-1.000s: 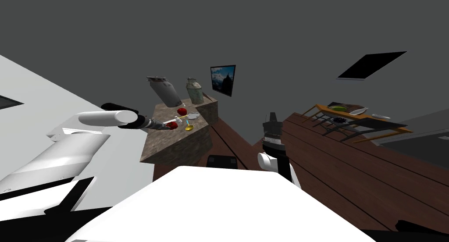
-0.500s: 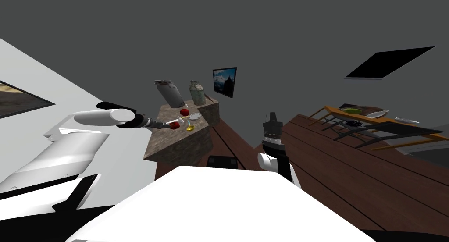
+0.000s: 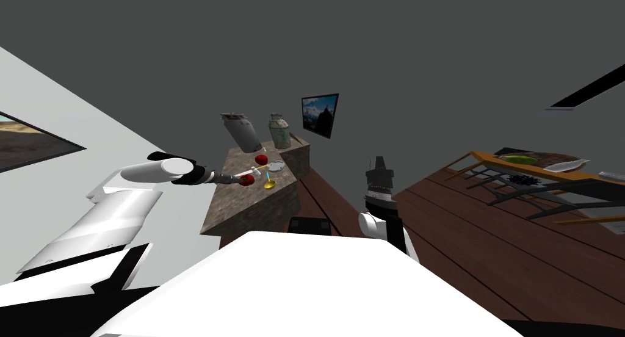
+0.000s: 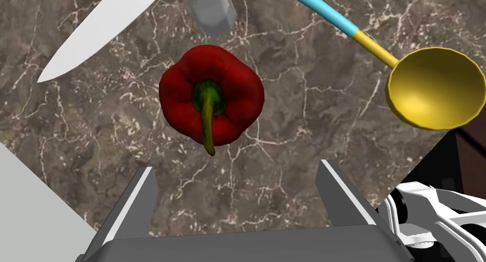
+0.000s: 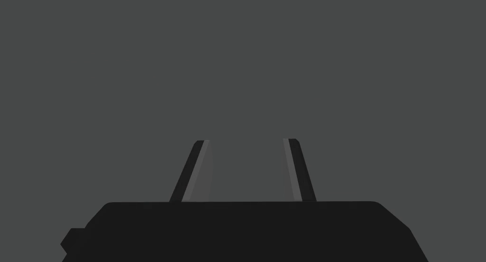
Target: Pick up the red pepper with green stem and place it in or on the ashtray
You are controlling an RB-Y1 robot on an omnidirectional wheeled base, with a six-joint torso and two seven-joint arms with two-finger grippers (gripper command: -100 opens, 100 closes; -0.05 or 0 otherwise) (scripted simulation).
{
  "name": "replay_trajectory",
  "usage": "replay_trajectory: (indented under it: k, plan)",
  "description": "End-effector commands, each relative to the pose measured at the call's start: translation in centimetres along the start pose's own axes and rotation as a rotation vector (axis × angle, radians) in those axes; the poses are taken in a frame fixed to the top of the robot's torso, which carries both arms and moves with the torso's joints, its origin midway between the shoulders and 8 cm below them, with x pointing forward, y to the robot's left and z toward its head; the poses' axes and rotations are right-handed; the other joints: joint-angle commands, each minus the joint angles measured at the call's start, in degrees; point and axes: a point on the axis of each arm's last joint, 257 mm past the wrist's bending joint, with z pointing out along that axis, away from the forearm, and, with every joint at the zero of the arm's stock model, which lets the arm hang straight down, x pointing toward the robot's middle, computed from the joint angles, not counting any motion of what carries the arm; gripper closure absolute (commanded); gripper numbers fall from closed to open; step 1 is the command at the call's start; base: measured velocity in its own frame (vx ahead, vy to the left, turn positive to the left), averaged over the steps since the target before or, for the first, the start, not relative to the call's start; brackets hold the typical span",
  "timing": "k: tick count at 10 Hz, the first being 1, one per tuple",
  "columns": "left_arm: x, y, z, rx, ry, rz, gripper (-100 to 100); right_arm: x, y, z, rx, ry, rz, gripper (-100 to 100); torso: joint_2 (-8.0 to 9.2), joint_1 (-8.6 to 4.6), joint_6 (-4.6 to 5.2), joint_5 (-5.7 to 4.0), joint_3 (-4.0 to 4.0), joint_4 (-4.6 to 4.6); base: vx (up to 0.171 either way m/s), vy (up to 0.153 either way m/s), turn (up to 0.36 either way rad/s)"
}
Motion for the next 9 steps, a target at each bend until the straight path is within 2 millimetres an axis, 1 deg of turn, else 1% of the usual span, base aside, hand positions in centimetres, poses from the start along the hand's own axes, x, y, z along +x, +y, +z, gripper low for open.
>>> replay_trajectory:
  k: [1, 2, 3, 4, 5, 6, 7, 9]
  plan:
    - [-1.1, 1.0, 1.1, -0.036, -0.017, -0.038, -100, 0.0, 0.0, 0.0, 0.000, 0.000, 0.000, 0, 0.00, 0.00, 0.00, 0.00, 0.00, 0.00, 0.131, 0.142, 0.052]
    - [-0.7, 0.5, 0.5, -0.022, -0.010, -0.023, -100, 0.0, 0.0, 0.0, 0.000, 0.000, 0.000, 0, 0.05, -0.02, 0.00, 0.00, 0.03, 0.01, 0.055, 0.061, 0.004]
    - [-0.8, 0.6, 0.5, -0.025, -0.011, -0.027, 0, 0.0, 0.0, 0.0, 0.000, 0.000, 0.000, 0, 0.27, -0.29, 0.02, -0.06, 0.15, 0.05, 0.011, 0.012, -0.004]
    - [-1.3, 0.4, 1.7, -0.019, -0.011, -0.028, -100, 0.0, 0.0, 0.0, 0.000, 0.000, 0.000, 0, 0.45, -0.49, 0.01, -0.11, 0.26, 0.10, 0.021, -0.005, -0.029]
    - [-1.6, 0.3, 2.2, -0.017, -0.011, -0.029, -100, 0.0, 0.0, 0.0, 0.000, 0.000, 0.000, 0, 0.48, -0.59, 0.02, -0.13, 0.28, 0.11, 0.010, -0.014, 0.008]
    - [-1.5, 0.4, 1.7, -0.020, -0.013, -0.030, -100, 0.0, 0.0, 0.0, 0.000, 0.000, 0.000, 0, 0.53, -0.64, 0.00, -0.15, 0.31, 0.12, 0.006, -0.007, 0.004]
    - [-1.5, 0.4, 1.8, -0.018, -0.012, -0.029, 100, 0.0, 0.0, 0.0, 0.000, 0.000, 0.001, 0, 0.56, -0.64, 0.01, -0.16, 0.33, 0.13, 0.000, 0.000, 0.000]
    - [-1.5, 0.4, 1.8, -0.019, -0.012, -0.029, 100, 0.0, 0.0, 0.0, 0.000, 0.000, 0.001, 0, 0.59, -0.62, 0.01, -0.16, 0.35, 0.14, 0.000, 0.000, 0.000]
